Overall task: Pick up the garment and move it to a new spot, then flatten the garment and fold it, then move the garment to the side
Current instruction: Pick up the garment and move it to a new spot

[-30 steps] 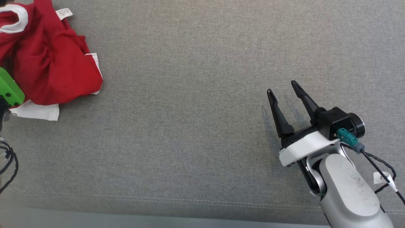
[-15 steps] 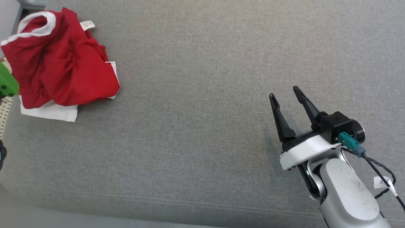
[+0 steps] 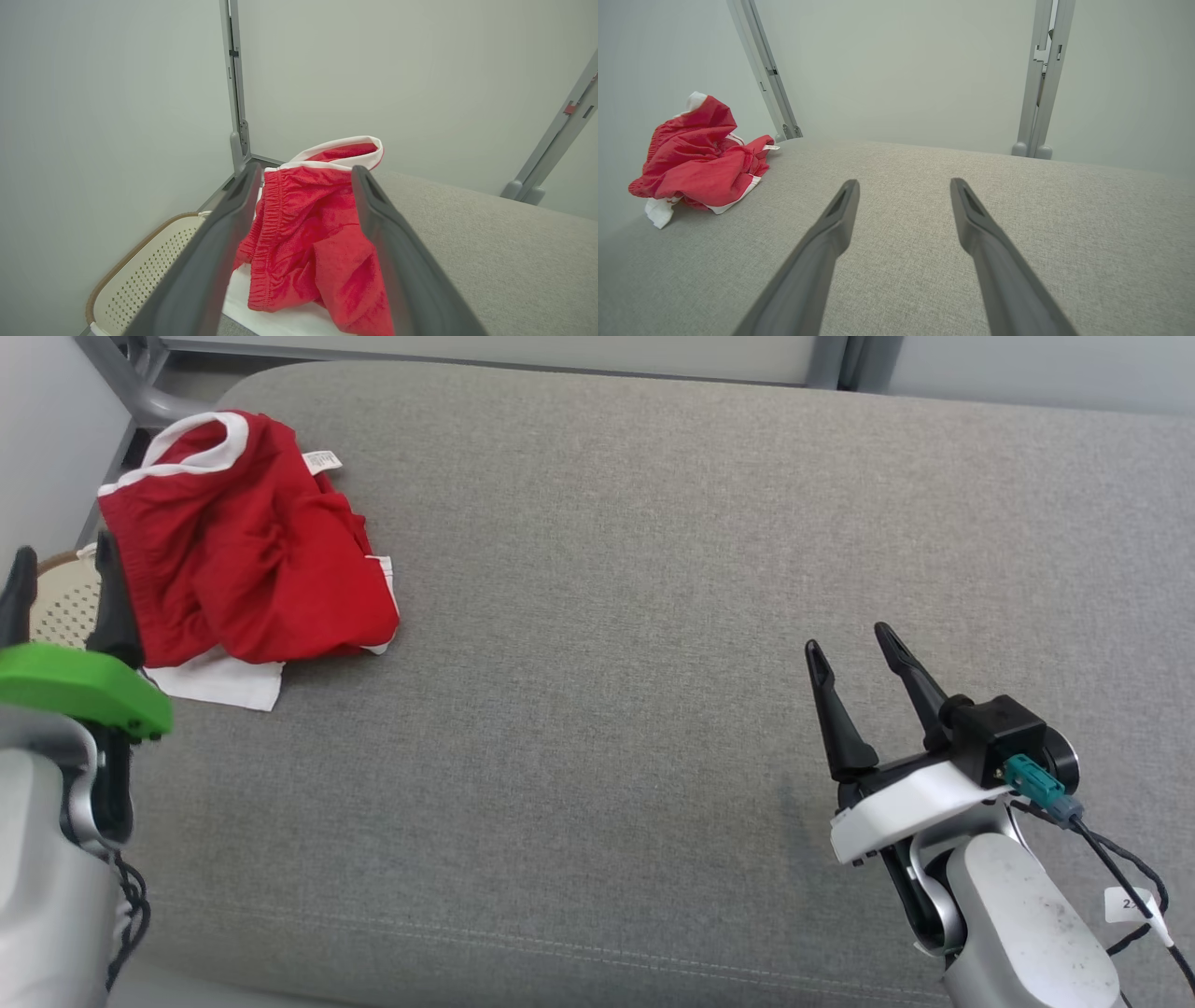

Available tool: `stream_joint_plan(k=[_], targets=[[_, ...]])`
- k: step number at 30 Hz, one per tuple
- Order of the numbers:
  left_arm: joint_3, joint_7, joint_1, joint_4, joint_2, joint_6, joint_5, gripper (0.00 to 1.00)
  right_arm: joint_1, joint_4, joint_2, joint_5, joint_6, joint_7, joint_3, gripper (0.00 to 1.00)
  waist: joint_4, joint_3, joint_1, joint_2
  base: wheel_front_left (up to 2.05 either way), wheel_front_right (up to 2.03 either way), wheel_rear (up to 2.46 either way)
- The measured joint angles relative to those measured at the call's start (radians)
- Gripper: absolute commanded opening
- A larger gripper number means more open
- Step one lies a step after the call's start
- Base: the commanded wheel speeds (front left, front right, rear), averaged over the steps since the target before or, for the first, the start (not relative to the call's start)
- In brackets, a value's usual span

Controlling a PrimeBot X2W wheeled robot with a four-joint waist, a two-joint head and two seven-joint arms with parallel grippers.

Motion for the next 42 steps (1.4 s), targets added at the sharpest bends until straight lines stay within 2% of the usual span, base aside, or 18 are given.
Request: stream_joint_plan(k=[6,12,25,42], targets=[[0.02,-0.035,0.218,-0.194,-0.027,0.057,-0.012,1.0,0.025,0.002,0.005,0.002,0.0,0.0,0.002,1.0,0.024,-0.047,0.0,0.0,0.0,0.0,0.0],[0.034,-0.05,0.398,-0.368,-0.027,0.119,0.013,1.0,0.048,0.003,0.005,0.009,0.0,-0.001,-0.003,1.0,0.044,-0.094,0.0,0.0,0.0,0.0,0.0],[-0.003,-0.031,0.613,-0.593,-0.028,0.233,0.074,1.0,0.116,-0.001,0.022,0.015,0.0,-0.001,-0.023,1.0,0.087,-0.17,0.0,0.0,0.0,0.0,0.0],[-0.016,-0.017,0.631,-0.614,-0.023,0.24,0.072,1.0,0.135,-0.009,0.034,0.009,0.0,-0.001,-0.047,1.0,0.104,-0.178,0.0,0.0,0.0,0.0,0.0]])
